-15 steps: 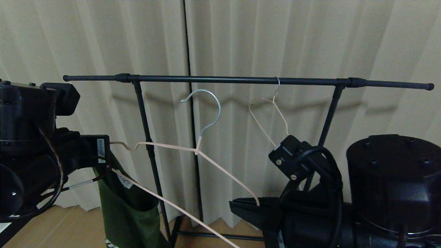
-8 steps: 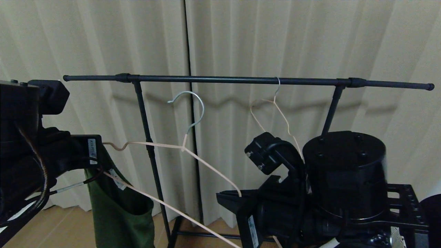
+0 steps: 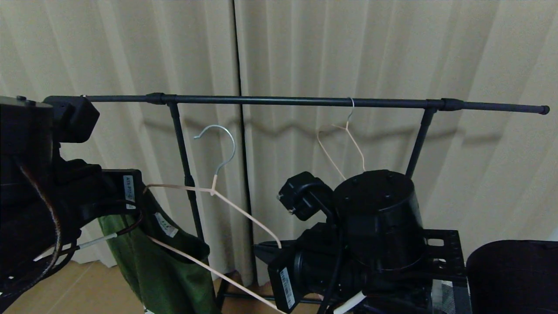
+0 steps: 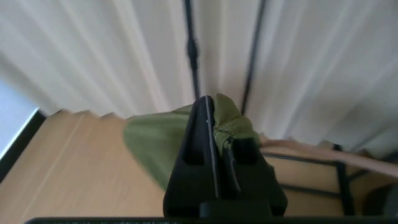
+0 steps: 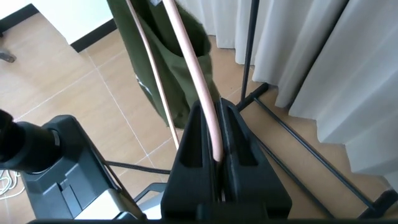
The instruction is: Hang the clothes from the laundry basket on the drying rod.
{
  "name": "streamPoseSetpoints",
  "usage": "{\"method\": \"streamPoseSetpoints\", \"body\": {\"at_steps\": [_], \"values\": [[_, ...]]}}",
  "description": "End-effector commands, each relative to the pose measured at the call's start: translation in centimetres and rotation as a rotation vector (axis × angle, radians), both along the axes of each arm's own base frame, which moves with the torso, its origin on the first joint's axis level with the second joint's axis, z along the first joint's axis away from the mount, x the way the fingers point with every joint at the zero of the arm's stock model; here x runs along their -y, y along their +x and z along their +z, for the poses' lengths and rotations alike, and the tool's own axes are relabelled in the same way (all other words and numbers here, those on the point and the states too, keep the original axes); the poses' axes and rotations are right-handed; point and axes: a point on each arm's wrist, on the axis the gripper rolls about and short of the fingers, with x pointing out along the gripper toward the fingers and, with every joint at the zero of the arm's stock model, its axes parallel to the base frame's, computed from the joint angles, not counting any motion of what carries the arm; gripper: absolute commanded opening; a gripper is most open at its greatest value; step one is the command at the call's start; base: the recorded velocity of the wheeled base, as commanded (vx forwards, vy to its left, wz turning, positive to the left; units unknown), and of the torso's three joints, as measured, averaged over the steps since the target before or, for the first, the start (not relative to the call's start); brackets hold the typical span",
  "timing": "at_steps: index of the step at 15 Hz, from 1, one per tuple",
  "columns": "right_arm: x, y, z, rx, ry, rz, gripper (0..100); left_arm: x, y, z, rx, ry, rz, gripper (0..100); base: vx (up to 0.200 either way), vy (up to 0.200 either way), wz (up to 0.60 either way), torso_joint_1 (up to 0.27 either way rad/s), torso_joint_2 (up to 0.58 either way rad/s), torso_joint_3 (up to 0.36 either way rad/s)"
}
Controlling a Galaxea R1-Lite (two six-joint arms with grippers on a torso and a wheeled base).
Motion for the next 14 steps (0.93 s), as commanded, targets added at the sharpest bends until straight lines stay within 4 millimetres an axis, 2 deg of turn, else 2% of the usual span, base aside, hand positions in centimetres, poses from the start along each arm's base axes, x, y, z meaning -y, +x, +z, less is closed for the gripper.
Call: {"method": "streamPoseSetpoints", "body": {"at_steps": [1,4,5,10,14], "values": [[-0.6,0.3,-0.6,-0.007,-0.014,-0.001,0,0.7,-0.3,0.4,0.016,-0.015,-0.040,0,0.000,0.000,0.00,0.000,0.00,0.000],[-0.8,0.5,-1.0,-0.009,-0.023,-0.010,0,1.6,-1.0,0.6,0.023,-0.028,-0.089,0,0.000,0.000,0.00,0.000,0.00,0.000],[-0.8,0.5,-1.0,-0.011,-0.023,-0.019,0,2.6,-2.1,0.9,0.033,-0.037,-0.163,0,0.000,0.000,0.00,0.000,0.00,0.000],[-0.8,0.5,-0.9,-0.010,-0.020,-0.021,0,4.9,-4.3,1.0,0.027,-0.059,-0.368,0,0.000,0.000,0.00,0.000,0.00,0.000],[-0.4,0.5,-0.6,-0.001,-0.018,-0.040,0,4.9,-4.6,0.7,0.017,-0.069,-0.419,0,0.000,0.000,0.00,0.000,0.00,0.000]]}}
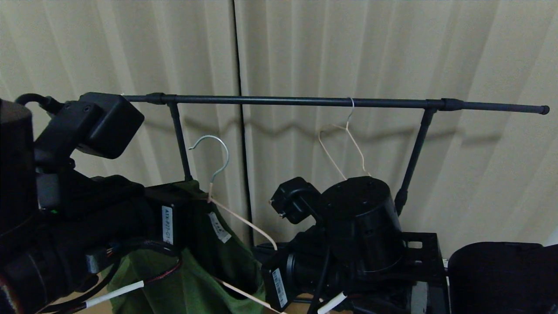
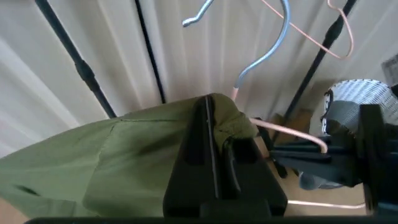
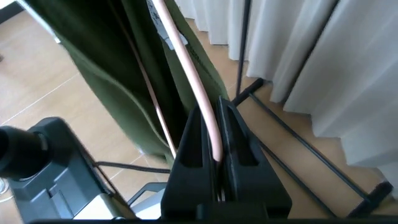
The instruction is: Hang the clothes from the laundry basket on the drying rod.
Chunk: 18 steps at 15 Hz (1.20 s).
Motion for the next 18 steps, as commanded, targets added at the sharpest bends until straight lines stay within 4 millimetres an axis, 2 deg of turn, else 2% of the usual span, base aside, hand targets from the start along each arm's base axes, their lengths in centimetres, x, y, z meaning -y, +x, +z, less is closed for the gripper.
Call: {"method": "streamPoseSetpoints", "body": {"at_steps": [1,3,4,7,11,14,16,18], "values": [[0.3,-0.1,0.4,0.011,0.008,-0.012,0,-0.2,-0.3,-0.1,-0.002,-0.005,-0.008,0,0.000,0.000,0.00,0.000,0.00,0.000],[0.6,-0.1,0.8,0.021,0.015,-0.024,0,-0.4,-0.6,-0.1,-0.001,-0.009,-0.020,0,0.000,0.000,0.00,0.000,0.00,0.000],[0.7,-0.2,1.0,0.024,0.018,-0.026,0,-0.5,-0.7,-0.1,0.002,-0.013,-0.020,100,0.000,0.000,0.00,0.000,0.00,0.000],[2.0,0.0,2.3,0.053,0.044,-0.052,0,-0.8,-0.9,0.2,0.012,-0.019,-0.020,100,0.000,0.000,0.00,0.000,0.00,0.000],[5.4,0.2,3.3,0.097,0.037,-0.102,0,-1.7,-1.9,0.8,0.038,-0.047,-0.036,100,0.000,0.000,0.00,0.000,0.00,0.000],[9.3,0.2,3.9,0.182,0.013,-0.116,0,-2.9,-2.8,-0.9,0.076,0.004,-0.054,100,0.000,0.000,0.00,0.000,0.00,0.000],[11.7,0.2,3.5,0.213,-0.005,-0.051,0,-3.1,-2.6,-2.3,0.122,0.031,-0.087,100,0.000,0.000,0.00,0.000,0.00,0.000],[12.6,-0.2,3.3,0.229,-0.020,0.005,0,-3.3,-2.5,-2.4,0.175,0.073,-0.177,100,0.000,0.000,0.00,0.000,0.00,0.000]]}}
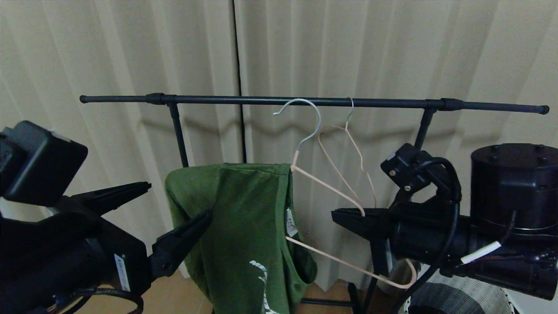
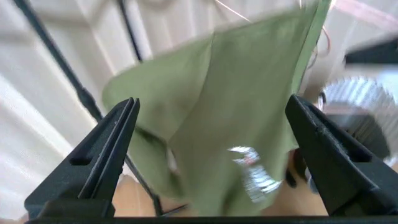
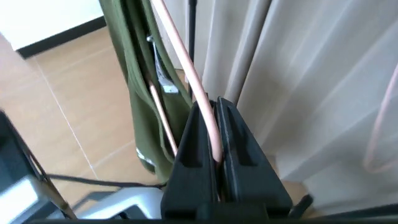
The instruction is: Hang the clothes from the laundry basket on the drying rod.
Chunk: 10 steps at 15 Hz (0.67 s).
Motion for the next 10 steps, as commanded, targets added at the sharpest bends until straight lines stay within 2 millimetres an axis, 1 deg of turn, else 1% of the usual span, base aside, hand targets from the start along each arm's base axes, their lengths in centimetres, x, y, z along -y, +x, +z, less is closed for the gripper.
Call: {"method": "streamPoseSetpoints", "body": {"at_steps": [1,3,5,7,9,10], "values": [[1.4,-0.7,0.4,0.025,0.003,0.002,0,-0.7,0.0,-0.6,0.036,0.061,-0.058,100,0.000,0.000,0.00,0.000,0.00,0.000],[1.5,-0.9,0.2,0.027,-0.007,0.009,0,-1.6,0.1,-1.0,0.098,0.181,-0.198,100,0.000,0.000,0.00,0.000,0.00,0.000],[1.4,-0.8,0.1,0.026,-0.011,0.013,0,-2.0,0.6,-0.6,0.171,0.267,-0.296,100,0.000,0.000,0.00,0.000,0.00,0.000],[1.2,-0.9,0.1,0.029,-0.015,0.039,0,-2.1,1.4,-0.4,0.215,0.340,-0.320,100,0.000,0.000,0.00,0.000,0.00,0.000],[1.0,-1.0,0.2,0.046,-0.026,0.058,0,-1.7,2.0,-0.4,0.220,0.373,-0.330,100,0.000,0.000,0.00,0.000,0.00,0.000],[0.7,-1.2,0.3,0.052,-0.024,0.074,0,-1.1,2.7,-0.2,0.216,0.384,-0.333,100,0.000,0.000,0.00,0.000,0.00,0.000]]}}
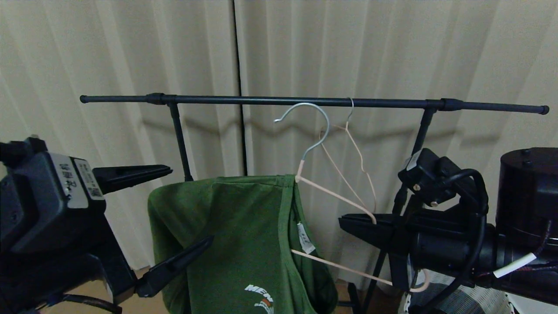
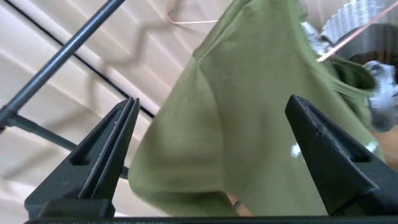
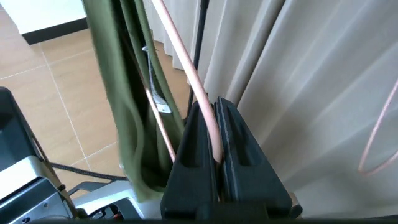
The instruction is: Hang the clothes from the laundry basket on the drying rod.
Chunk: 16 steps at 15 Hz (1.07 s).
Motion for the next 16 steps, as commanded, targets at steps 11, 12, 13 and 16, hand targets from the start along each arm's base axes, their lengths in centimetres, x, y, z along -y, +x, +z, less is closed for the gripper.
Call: {"method": "streamPoseSetpoints", "body": {"at_steps": [11,12,13,16], "values": [[-2.0,-1.6,-0.3,-0.008,-0.005,0.108,0,1.1,3.2,-0.4,0.044,0.161,0.024,100,0.000,0.000,0.00,0.000,0.00,0.000],[-2.0,-1.6,-0.4,-0.009,-0.006,0.108,0,1.1,3.2,-0.4,0.044,0.161,0.024,100,0.000,0.000,0.00,0.000,0.00,0.000],[-2.0,-1.7,-0.3,-0.008,-0.005,0.110,0,1.1,3.2,-0.4,0.044,0.161,0.024,0,0.000,0.000,0.00,0.000,0.00,0.000],[-1.9,-1.7,-0.3,-0.008,-0.004,0.110,0,1.1,3.2,-0.5,0.039,0.163,0.024,0,0.000,0.000,0.00,0.000,0.00,0.000]]}}
